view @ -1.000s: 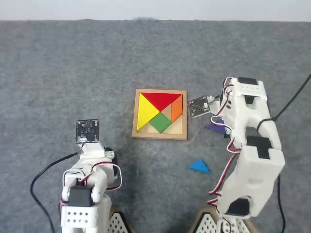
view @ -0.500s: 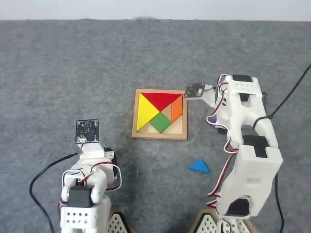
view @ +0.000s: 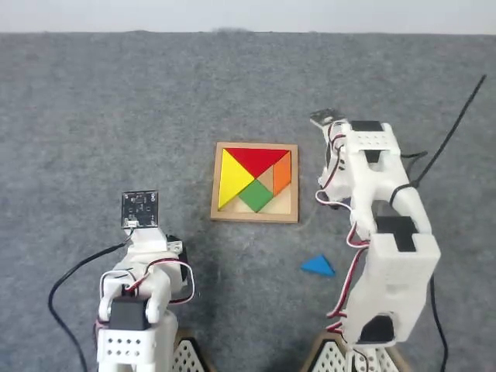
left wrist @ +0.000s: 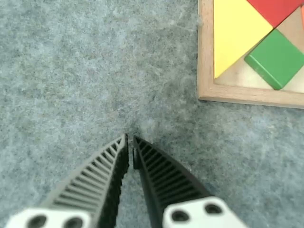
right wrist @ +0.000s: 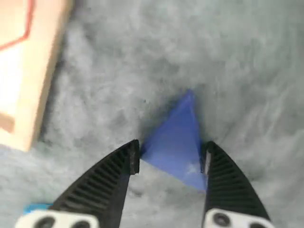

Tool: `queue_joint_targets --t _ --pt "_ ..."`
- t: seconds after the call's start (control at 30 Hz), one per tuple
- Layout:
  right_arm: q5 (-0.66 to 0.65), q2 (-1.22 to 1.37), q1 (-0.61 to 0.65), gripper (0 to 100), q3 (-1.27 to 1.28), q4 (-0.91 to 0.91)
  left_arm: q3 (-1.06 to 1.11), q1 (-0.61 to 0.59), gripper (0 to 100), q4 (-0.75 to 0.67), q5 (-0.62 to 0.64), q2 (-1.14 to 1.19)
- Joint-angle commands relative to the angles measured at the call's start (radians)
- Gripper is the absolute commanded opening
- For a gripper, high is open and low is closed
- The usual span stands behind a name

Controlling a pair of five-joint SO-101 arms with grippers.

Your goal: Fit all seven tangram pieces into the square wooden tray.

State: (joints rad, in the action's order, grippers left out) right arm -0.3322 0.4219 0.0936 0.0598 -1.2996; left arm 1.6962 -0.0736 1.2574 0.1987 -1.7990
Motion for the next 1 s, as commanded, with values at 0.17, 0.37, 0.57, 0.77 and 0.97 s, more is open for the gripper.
queue_joint_targets --t 0.17,0.37,0.57,0.77,0.97 --pt "0.12 -0.417 0.163 18.6 0.097 -0.019 -0.013 -0.006 1 0.005 -0.015 -0.02" --pt "0.11 -0.575 0.259 18.7 0.203 0.015 -0.013 -0.006 1 0.005 -0.015 -0.02" --pt "0.055 -0.475 0.113 19.1 0.224 0.061 -0.013 -0.006 1 0.005 -0.015 -0.02" --pt "-0.017 -0.305 0.022 19.1 0.224 0.156 -0.013 -0.006 1 0.005 -0.015 -0.02" --pt "-0.038 -0.231 0.024 21.1 0.226 0.189 -0.013 -0.006 1 0.005 -0.015 -0.02"
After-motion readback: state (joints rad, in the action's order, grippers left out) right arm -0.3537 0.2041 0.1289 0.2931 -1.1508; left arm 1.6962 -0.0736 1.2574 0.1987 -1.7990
